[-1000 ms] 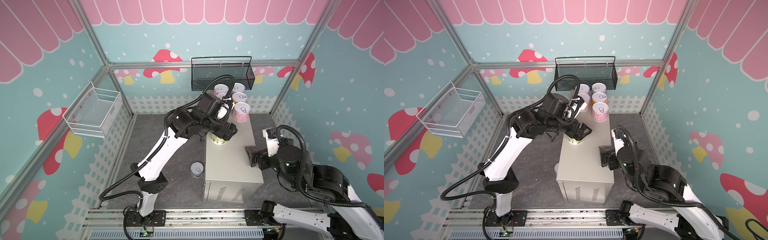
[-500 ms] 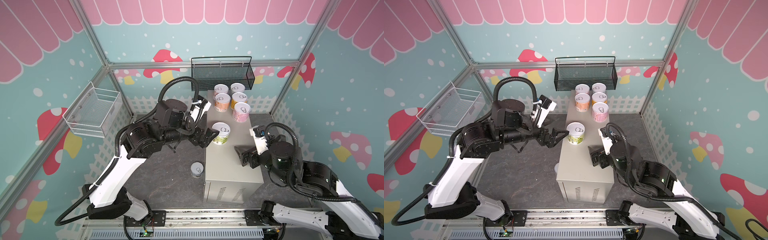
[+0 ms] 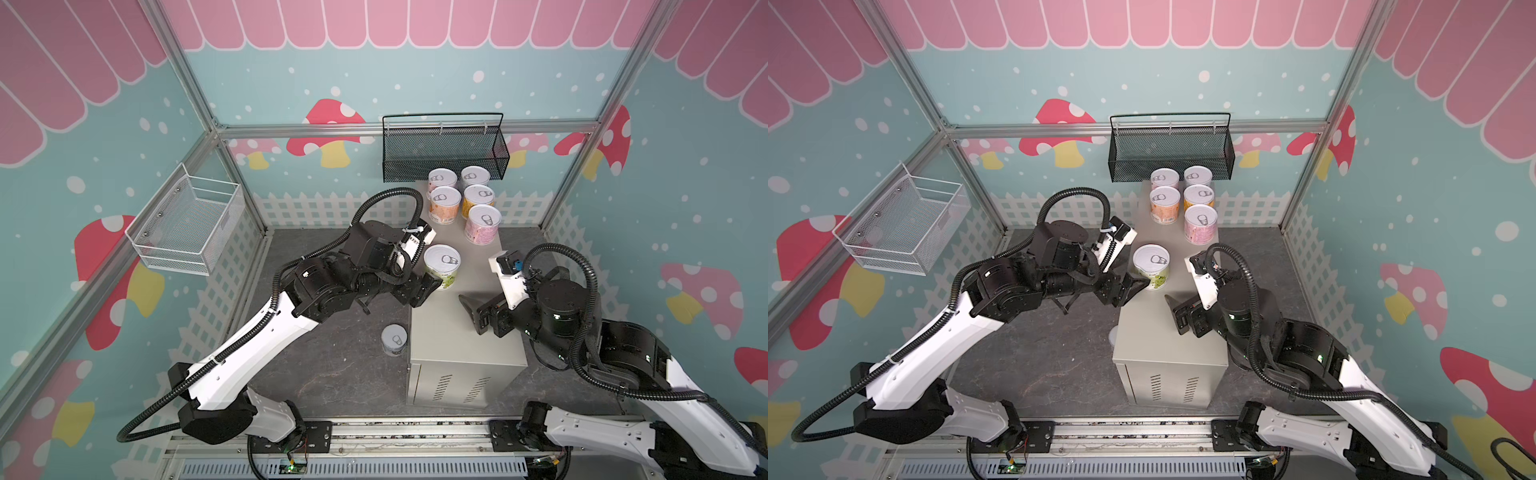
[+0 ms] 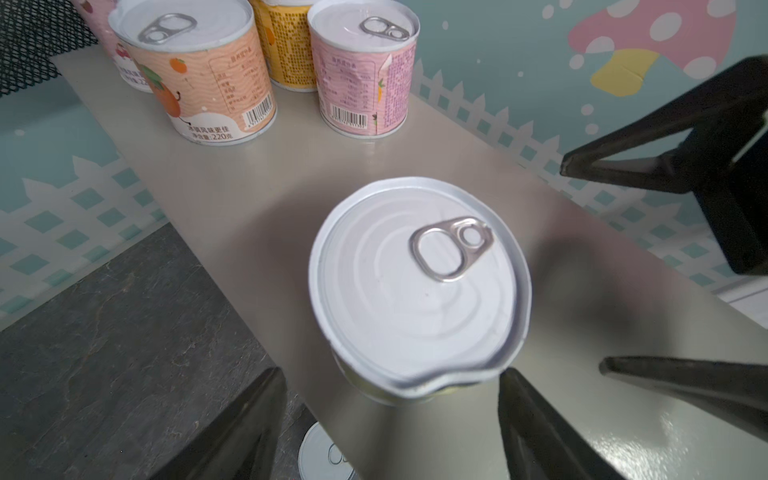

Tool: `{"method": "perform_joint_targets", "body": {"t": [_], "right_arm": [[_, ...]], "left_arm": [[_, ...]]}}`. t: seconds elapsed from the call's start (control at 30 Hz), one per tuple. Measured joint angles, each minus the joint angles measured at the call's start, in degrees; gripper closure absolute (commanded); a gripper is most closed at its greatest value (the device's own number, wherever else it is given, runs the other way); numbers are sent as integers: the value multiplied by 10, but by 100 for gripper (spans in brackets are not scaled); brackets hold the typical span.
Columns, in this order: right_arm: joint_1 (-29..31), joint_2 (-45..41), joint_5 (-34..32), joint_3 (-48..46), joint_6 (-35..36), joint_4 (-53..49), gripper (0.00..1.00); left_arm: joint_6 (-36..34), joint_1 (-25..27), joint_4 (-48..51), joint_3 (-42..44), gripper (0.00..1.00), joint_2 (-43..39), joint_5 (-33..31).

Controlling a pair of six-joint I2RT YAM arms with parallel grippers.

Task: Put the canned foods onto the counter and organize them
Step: 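Lower the green can in front of the grouped cans with the left gripper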

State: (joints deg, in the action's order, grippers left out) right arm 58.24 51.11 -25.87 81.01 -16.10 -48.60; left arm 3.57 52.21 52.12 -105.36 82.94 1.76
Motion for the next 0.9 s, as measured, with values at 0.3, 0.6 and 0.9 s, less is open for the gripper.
{"method": "perform_joint_targets", "body": {"t": [0.3, 0.6, 0.9], "right_arm": [[0, -37, -19, -19, -23, -3, 1], [0, -52, -37, -39, -46, -21, 1], [0, -74, -44, -53, -61, -29, 1]], "left_arm": [[-2, 0, -37, 3, 23, 24, 9], [-4, -18, -75, 5, 33, 47, 18], [-11, -43, -163, 41, 32, 57, 33]]}}
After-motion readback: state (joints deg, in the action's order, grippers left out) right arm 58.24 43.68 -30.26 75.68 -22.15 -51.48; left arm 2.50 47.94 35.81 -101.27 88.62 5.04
